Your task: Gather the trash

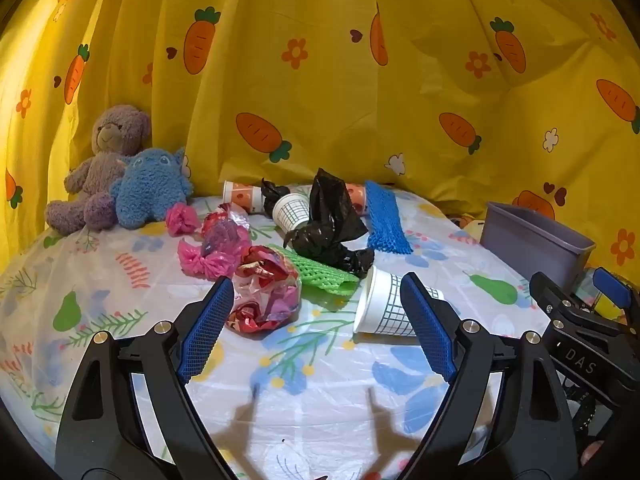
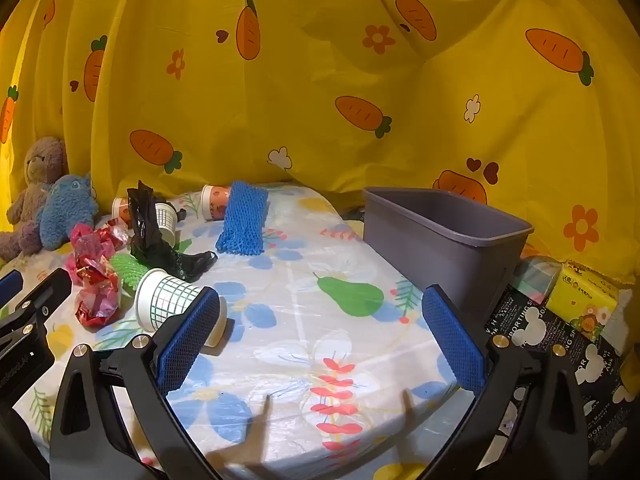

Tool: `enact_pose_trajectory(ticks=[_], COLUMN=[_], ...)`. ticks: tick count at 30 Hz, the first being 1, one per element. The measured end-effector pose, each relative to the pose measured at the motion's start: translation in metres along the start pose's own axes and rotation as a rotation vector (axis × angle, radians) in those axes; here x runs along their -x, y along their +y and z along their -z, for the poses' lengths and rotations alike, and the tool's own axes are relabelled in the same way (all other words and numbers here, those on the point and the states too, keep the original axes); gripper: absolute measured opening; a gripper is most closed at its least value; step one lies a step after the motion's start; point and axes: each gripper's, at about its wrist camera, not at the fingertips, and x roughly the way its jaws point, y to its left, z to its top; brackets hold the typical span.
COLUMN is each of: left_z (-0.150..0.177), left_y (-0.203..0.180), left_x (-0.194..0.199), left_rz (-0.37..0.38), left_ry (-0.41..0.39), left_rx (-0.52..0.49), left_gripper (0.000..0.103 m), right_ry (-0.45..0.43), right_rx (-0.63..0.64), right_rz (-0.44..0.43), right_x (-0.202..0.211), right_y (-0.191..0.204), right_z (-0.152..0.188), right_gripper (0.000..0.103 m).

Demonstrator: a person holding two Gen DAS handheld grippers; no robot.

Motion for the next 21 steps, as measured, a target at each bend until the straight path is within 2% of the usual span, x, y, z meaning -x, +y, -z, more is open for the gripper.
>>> enact_pose_trajectory(ticks=[21], left_z=[0.000], left_y=[-0.006], left_x=[0.003], left_rz=[0.000], left_ry=[-0.005], left_rx=[-0.010], left_gripper=[0.084], right_ry=[0.000], right_rx=[-0.007], right_rz=[0.001], right_x=[-0.001], right_y=[-0.002], right_z=[0.000], right_gripper=[0.098])
